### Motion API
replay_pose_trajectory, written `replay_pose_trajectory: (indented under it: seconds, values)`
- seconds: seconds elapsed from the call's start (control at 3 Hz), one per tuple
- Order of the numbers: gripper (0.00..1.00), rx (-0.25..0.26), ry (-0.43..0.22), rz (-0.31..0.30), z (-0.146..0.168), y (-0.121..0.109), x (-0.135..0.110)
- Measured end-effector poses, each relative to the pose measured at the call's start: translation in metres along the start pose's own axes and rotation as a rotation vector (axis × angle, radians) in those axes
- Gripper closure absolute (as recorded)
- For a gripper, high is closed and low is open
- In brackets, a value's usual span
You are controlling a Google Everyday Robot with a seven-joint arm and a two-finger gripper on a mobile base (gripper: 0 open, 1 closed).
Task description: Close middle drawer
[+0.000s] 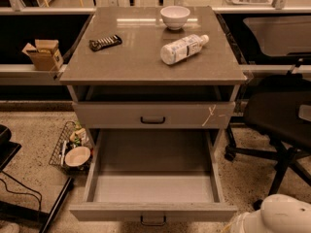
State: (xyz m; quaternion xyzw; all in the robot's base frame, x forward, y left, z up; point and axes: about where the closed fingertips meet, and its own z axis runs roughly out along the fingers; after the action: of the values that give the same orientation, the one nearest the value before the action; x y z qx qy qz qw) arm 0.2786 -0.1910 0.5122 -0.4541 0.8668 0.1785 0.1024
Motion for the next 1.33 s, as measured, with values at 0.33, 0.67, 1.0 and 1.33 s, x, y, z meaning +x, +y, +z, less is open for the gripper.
replay_pose_trajectory:
  seconds: [0.33, 0.67, 1.0, 1.33]
  values:
    - [1.0, 0.003, 0.021, -0.017, 0.014, 0.001, -0.004]
    - [1.0, -0.006, -0.109, -0.01, 0.069, -0.002, -0.02]
    - [1.0, -0.016, -0.227, 0.02, 0.116, -0.015, -0.033]
    - [1.0, -0.035, -0.323, 0.055, 0.16, -0.038, -0.051]
